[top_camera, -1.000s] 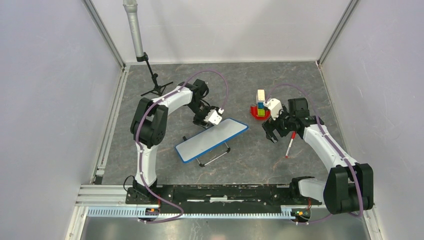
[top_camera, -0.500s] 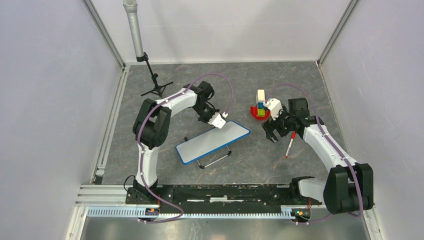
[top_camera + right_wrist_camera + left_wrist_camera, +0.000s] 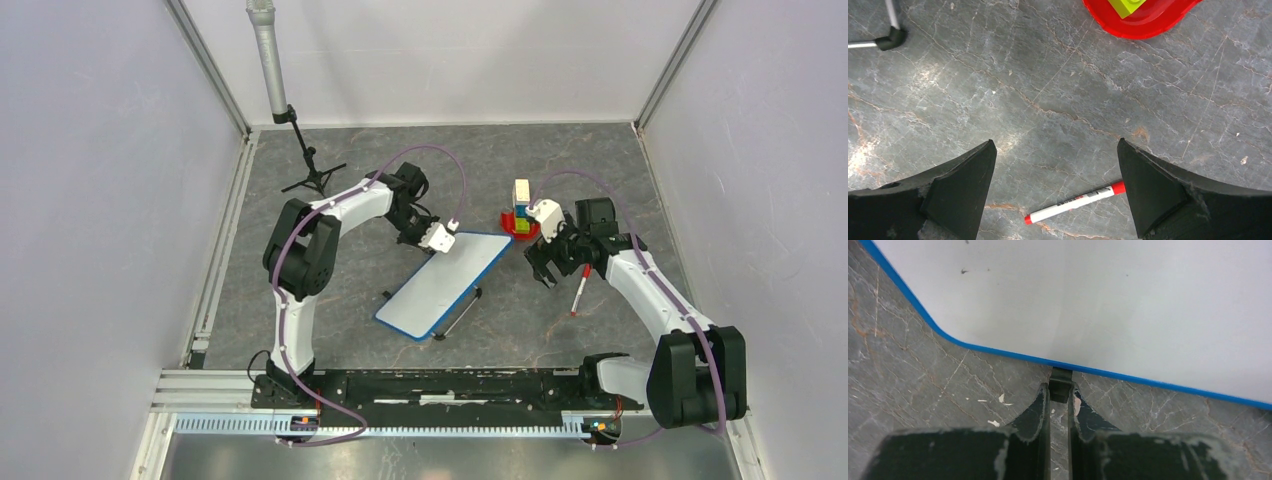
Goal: Write a sentence on the whiteboard
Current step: Adjust the whiteboard stand at the center of the board.
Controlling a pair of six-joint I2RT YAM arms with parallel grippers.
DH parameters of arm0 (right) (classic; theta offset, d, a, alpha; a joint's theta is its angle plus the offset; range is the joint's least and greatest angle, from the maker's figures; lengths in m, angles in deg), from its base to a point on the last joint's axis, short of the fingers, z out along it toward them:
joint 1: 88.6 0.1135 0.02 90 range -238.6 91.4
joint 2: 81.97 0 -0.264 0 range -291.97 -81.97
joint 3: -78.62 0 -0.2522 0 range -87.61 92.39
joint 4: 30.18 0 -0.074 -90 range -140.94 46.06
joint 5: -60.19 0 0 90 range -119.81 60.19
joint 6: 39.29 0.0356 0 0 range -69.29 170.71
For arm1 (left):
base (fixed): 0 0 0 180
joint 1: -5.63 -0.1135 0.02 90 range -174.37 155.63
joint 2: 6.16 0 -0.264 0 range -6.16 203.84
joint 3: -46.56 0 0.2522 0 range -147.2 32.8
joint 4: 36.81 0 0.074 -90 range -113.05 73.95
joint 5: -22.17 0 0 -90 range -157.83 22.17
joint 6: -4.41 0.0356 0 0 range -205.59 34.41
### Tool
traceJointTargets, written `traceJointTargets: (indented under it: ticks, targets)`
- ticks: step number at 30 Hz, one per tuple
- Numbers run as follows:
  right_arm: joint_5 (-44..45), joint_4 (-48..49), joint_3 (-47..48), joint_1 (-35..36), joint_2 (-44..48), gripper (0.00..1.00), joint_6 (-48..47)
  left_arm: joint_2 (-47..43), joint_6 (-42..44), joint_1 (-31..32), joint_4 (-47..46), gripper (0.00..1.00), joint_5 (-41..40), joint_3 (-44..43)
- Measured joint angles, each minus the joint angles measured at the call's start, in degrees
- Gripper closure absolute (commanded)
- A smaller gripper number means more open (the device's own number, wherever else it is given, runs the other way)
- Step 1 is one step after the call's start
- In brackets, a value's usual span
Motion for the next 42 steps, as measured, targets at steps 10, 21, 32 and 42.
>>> traceJointTargets:
  ticks: [10,21,32,42]
  targets:
    - [1.95,0.55,-0.28,-0.02,0.15,0.02,0.37,0.02,-19.02,-1.77,-3.08,0.98,-3.63,-0.72]
    - [2.27,4.63,-0.28,-6.67,0.79,0.02,4.90,-2.69,-43.67,-4.90,-12.79,0.98,-12.87,2.84]
    - [-0.31,4.76,-0.31,-12.83,3.89,0.02,4.79,-11.89,-63.95,-4.55,-19.10,0.98,-28.76,13.70]
    - [-2.62,2.12,-0.15,-13.20,7.39,0.02,5.27,-13.40,-84.43,0.46,-18.40,0.98,-39.95,15.06]
